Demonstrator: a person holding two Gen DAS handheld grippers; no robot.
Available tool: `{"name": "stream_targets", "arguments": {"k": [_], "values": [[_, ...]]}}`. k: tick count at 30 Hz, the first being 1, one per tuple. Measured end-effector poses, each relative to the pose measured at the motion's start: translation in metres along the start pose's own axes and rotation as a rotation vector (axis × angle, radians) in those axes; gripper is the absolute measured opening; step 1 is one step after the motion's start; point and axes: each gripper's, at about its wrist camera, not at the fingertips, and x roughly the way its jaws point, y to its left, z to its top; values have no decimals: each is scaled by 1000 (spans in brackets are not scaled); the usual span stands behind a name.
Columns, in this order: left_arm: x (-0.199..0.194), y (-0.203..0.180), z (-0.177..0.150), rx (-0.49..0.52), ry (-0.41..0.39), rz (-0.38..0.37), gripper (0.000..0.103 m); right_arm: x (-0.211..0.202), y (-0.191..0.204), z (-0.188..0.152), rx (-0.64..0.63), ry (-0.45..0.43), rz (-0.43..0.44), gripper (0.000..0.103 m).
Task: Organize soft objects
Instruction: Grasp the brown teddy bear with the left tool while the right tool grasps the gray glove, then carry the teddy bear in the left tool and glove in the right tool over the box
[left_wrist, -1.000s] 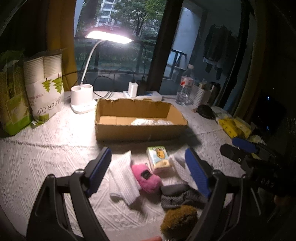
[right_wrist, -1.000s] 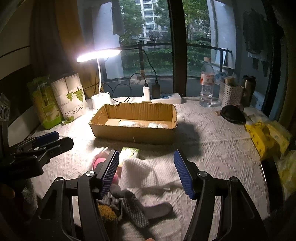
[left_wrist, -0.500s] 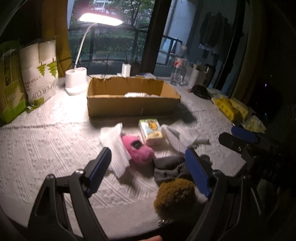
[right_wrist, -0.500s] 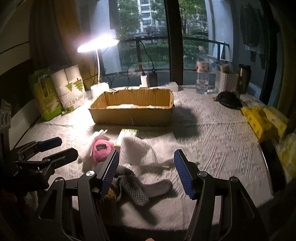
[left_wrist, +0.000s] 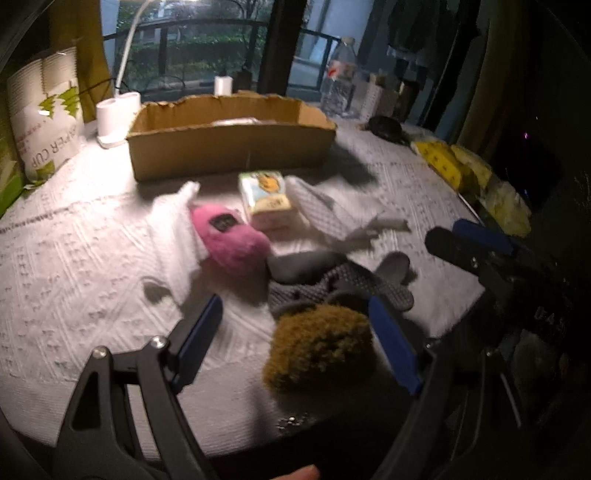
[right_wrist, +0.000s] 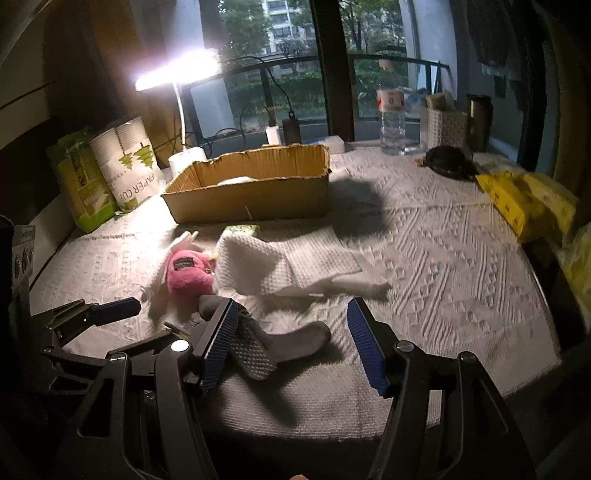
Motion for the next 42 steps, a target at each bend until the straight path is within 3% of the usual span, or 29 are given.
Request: {"name": "stream_targets", "arguments": {"k": [5,11,12,14,18,25,36,42], "values": [[18,-12,-8,40,86,-13,83,5,-13,-7,28,12,2,65],[28,-13,-13,81,117,18,82,10,-16,-10,40,26,8,65],[27,-11,-13,82,116,14,79,12,-16,-10,38,29,10,65],[25,-10,-14,90,108,5,62,15,-13,-10,34,37,13,65],[16,-5,-14,97,93,-9,54,24,-5,-9,18,56,26,65],[-8,12,-8,74,21,11,53,41,15,-9,-11,97,67,65],[-23,46,-5,4,-28,41,53,66,45,-7,-82,149,89,65],[-27,55,-2,-20,-49,46,53,77,57,-10,-136,181,65,46]]}}
